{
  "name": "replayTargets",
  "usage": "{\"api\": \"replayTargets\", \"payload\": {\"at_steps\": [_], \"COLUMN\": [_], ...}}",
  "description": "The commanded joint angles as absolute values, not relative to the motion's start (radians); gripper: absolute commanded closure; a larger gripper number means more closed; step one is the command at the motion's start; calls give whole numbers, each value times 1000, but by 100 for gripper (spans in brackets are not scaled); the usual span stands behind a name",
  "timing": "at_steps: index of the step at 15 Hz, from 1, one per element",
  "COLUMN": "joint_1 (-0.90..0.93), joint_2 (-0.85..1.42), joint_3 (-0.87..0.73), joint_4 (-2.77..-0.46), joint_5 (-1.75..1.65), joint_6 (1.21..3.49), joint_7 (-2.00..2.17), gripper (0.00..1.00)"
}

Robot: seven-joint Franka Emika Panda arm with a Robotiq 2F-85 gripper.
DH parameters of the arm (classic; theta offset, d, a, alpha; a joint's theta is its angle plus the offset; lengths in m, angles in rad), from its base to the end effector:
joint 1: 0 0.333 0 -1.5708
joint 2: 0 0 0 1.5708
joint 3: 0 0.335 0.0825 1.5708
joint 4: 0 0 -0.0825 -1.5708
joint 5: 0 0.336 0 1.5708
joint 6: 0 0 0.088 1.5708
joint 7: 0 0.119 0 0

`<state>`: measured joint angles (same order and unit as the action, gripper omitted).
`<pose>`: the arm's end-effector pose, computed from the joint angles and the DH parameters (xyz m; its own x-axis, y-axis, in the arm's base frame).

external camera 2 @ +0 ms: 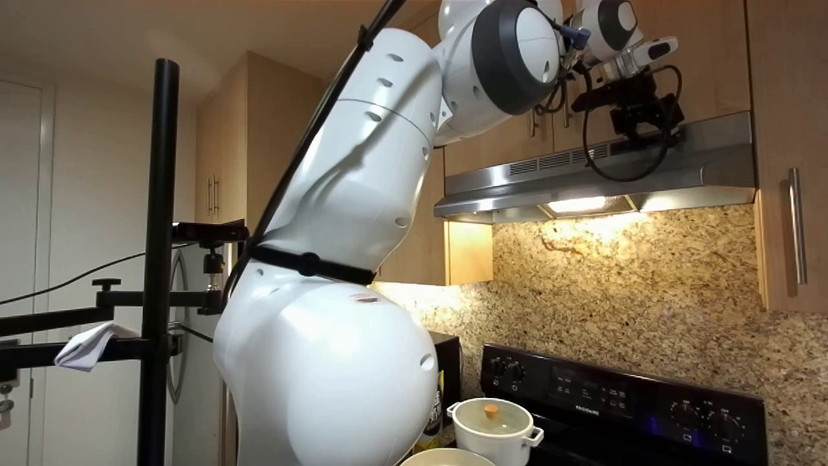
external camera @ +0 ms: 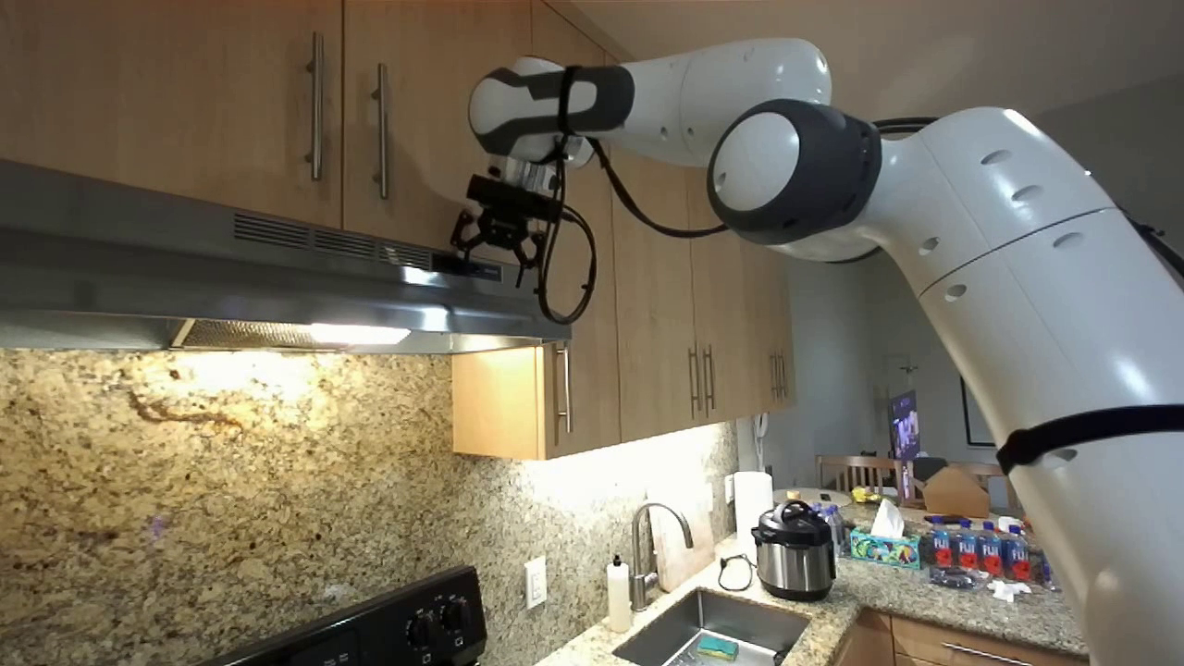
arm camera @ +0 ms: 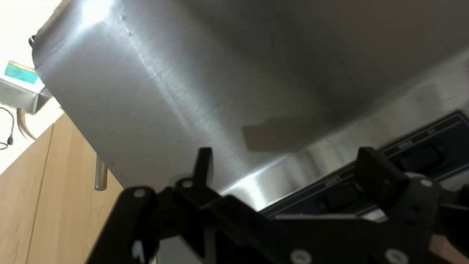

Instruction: Turn off the stove light

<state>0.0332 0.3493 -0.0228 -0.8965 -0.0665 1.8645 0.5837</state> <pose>0.6248 0.0048 0.7594 0.6744 -0.5219 0.5224 -0.4568 -0.8507 -0.2602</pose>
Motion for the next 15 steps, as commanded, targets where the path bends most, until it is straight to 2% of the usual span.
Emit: {"api": "replayTargets", "payload": {"at_steps": [1, 8, 15], "joint_1": [37, 39, 12], "joint_2": [382, 398, 399], "joint_3": [-30, -23, 15], "joint_4": [-831, -799, -795], "joint_5": [-64, -57, -9], "joint_6": [1831, 1794, 1787], "joint_7": [660, 708, 513], "gripper": [0, 0, 0]}}
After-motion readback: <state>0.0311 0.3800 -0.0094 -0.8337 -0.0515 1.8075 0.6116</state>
